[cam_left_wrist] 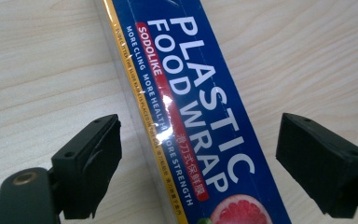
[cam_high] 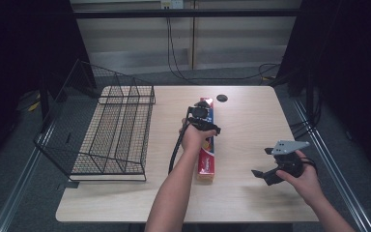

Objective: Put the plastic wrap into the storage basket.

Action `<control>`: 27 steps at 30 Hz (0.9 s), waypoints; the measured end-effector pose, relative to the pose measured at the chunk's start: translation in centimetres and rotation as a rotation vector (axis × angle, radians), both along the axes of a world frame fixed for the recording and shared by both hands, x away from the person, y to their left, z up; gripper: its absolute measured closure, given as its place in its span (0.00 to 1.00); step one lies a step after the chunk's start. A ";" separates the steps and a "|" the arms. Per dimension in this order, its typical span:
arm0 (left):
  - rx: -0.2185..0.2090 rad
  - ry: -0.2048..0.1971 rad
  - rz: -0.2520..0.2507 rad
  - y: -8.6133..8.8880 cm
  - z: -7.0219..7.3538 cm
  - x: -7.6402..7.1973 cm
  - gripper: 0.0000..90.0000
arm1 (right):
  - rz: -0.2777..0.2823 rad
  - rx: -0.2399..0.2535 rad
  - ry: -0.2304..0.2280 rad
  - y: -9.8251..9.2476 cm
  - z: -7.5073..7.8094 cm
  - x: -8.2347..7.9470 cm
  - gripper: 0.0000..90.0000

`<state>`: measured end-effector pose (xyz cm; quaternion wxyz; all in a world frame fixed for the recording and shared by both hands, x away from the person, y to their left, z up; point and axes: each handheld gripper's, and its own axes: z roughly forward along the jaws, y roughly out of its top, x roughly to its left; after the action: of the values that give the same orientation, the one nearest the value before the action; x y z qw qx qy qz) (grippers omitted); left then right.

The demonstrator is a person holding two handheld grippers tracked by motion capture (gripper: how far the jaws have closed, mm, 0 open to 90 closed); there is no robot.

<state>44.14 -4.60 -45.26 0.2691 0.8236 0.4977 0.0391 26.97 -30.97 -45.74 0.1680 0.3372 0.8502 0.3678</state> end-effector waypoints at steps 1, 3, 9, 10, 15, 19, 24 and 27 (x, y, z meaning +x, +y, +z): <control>-0.004 0.002 0.005 -0.1 -0.1 0.0 0.17 | 0.001 0.000 0.000 0.0 0.0 0.0 0.04; -0.004 0.017 -0.001 0.0 -0.2 0.1 0.18 | 0.000 0.002 0.001 0.0 0.0 0.0 0.04; 0.002 0.024 -0.003 0.1 -0.4 0.3 0.22 | -0.006 0.013 0.002 -0.2 0.1 0.1 0.04; 0.000 0.011 -0.002 0.0 -0.5 0.3 0.23 | -0.007 0.015 0.001 -0.2 0.1 0.1 0.04; 0.010 0.000 -0.014 -0.1 -0.6 0.3 0.23 | -0.010 0.018 0.007 -0.3 0.0 0.1 0.04; 0.009 0.015 0.007 -0.3 -0.6 0.3 0.27 | -0.013 0.024 0.008 -0.4 0.1 0.1 0.04; -0.010 0.063 0.045 -0.3 -0.8 0.4 0.30 | -0.016 0.023 0.004 -0.4 0.1 0.1 0.04; -0.017 0.093 0.079 -0.4 -0.7 0.4 0.32 | -0.012 0.024 0.004 -0.4 0.2 0.1 0.04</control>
<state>44.58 -4.98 -45.98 0.2507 0.8020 0.5422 0.0069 27.04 -31.37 -45.59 0.1645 0.3452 0.8439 0.3763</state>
